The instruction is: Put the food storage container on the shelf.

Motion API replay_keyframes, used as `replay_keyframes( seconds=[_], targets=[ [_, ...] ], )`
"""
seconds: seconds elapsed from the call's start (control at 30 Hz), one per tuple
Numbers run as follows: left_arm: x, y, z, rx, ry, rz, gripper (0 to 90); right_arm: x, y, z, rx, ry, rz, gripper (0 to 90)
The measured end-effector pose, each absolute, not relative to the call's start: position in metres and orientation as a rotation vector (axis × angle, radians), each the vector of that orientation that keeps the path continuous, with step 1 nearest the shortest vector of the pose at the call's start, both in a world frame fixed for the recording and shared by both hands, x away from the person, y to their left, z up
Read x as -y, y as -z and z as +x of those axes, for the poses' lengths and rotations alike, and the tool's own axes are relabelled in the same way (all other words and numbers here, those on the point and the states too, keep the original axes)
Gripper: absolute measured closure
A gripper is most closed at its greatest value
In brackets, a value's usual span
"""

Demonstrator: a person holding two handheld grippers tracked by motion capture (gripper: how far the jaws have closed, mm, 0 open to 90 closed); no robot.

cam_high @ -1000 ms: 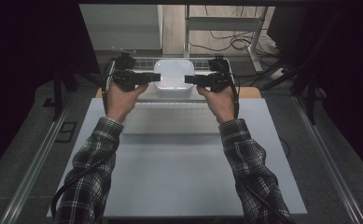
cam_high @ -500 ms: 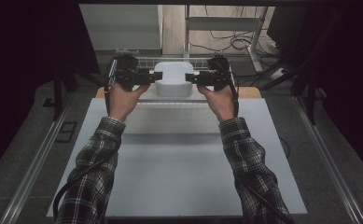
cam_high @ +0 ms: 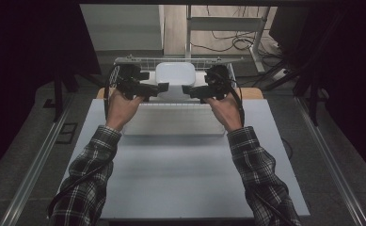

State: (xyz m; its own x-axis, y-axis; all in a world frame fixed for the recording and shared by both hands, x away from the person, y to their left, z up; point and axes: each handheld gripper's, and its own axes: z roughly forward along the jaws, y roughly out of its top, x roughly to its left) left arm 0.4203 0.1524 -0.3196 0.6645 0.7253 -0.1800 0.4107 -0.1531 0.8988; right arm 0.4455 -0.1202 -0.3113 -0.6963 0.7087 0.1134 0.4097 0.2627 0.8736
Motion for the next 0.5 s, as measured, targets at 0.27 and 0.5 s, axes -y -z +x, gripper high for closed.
replay_keyframes(
  seconds=[0.27,0.5],
  targets=[
    [-0.156,0.326,0.41,-0.893,-0.339,1.756,2.4,0.122,0.314,0.435,-2.262,-1.397,0.98,0.2],
    [-0.16,0.331,0.399,-0.885,-0.354,1.774,3.5,0.124,0.318,0.429,-2.274,-1.395,0.957,0.2]
  ],
)
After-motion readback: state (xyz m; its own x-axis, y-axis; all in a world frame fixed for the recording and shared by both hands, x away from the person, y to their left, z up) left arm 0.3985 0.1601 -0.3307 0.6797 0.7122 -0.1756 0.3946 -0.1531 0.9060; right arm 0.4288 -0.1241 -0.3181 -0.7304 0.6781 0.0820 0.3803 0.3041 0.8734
